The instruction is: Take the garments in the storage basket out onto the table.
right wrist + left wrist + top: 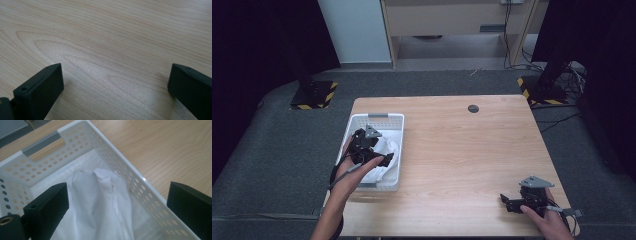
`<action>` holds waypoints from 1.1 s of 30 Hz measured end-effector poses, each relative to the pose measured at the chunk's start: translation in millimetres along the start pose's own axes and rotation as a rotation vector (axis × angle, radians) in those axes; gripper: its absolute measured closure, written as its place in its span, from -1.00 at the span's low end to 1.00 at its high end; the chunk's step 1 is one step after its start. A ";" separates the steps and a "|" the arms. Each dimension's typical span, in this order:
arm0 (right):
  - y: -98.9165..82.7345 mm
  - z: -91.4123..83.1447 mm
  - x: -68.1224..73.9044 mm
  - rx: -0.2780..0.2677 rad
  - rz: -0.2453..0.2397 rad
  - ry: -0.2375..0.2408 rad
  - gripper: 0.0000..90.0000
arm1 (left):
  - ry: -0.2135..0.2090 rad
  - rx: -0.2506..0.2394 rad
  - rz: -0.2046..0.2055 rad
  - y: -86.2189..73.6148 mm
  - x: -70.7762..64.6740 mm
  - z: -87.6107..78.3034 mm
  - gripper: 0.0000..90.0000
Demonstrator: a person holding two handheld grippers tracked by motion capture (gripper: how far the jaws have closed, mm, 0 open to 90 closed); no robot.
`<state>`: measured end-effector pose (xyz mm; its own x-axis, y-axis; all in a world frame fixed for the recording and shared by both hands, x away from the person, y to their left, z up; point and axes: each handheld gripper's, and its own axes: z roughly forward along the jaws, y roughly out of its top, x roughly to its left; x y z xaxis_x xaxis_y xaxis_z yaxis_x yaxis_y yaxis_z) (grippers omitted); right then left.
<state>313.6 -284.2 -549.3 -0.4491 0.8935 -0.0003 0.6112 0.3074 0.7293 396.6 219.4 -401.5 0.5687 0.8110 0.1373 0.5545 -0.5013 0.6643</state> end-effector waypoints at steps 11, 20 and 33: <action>0.1 0.0 0.0 0.000 0.000 0.000 -0.99 | 0.018 0.008 -0.016 3.3 12.8 -2.3 -0.92; 0.2 0.2 -0.1 -0.001 -0.002 0.001 -0.99 | 0.035 0.027 -0.019 -1.4 22.8 2.7 -0.92; 0.3 0.4 -0.1 -0.001 -0.002 0.001 -0.99 | 0.037 0.062 -0.042 -19.1 31.9 19.8 -0.93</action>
<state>314.1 -284.1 -549.3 -0.4515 0.8923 -0.0011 0.6094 0.3093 0.7300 416.1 248.9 -424.4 0.5220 0.8417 0.1381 0.6148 -0.4835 0.6231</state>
